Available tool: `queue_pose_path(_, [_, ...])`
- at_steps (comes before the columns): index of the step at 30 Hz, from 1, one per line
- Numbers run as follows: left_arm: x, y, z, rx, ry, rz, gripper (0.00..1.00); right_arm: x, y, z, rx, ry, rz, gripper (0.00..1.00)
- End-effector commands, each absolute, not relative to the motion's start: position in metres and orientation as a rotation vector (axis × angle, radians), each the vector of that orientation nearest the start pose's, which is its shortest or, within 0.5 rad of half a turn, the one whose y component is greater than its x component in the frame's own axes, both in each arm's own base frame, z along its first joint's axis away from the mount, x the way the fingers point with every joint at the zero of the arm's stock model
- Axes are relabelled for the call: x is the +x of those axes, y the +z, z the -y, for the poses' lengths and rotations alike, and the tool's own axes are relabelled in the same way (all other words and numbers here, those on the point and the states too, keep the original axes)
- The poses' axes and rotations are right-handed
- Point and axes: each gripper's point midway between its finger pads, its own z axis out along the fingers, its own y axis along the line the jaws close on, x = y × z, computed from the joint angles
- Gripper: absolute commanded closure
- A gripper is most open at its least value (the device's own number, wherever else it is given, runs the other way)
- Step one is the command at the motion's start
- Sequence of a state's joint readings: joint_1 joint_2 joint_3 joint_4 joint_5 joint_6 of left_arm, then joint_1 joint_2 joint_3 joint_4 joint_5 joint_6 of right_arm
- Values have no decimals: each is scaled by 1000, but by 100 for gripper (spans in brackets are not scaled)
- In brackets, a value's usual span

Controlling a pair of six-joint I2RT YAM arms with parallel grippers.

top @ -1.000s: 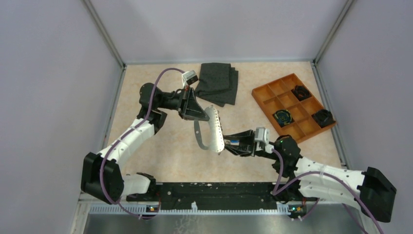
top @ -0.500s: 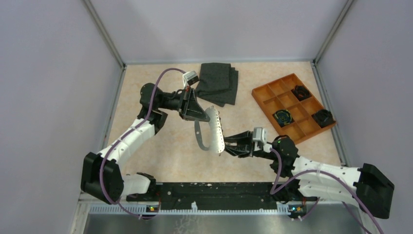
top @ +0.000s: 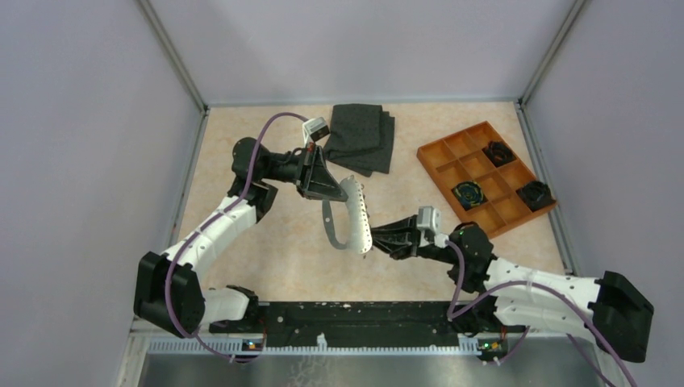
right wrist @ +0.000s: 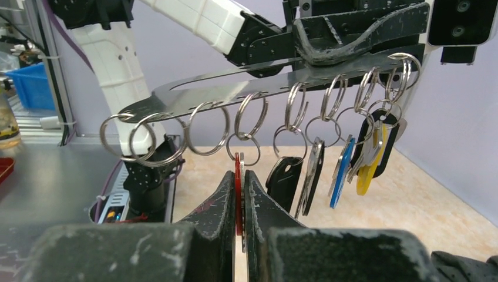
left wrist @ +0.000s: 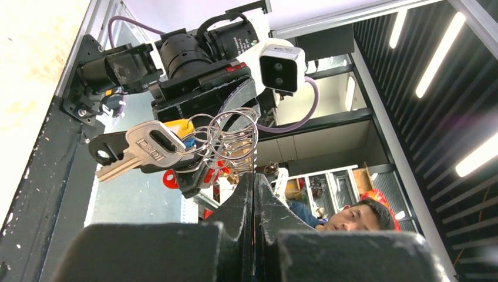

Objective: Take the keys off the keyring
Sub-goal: Pick up the key from the keyring.

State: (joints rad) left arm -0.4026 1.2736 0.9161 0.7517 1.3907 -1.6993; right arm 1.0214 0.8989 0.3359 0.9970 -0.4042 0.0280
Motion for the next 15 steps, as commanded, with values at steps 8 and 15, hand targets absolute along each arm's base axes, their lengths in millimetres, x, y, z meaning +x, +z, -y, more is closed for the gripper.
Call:
queue_pose_path(8, [157,360,263,618,-2267,-2054,100,137,283,-303,-903,1007,-1343,100])
queue_pose_path(15, [170,332,267,599,-2177,-2033,100,150,267,-266,-865,810,-1621,100])
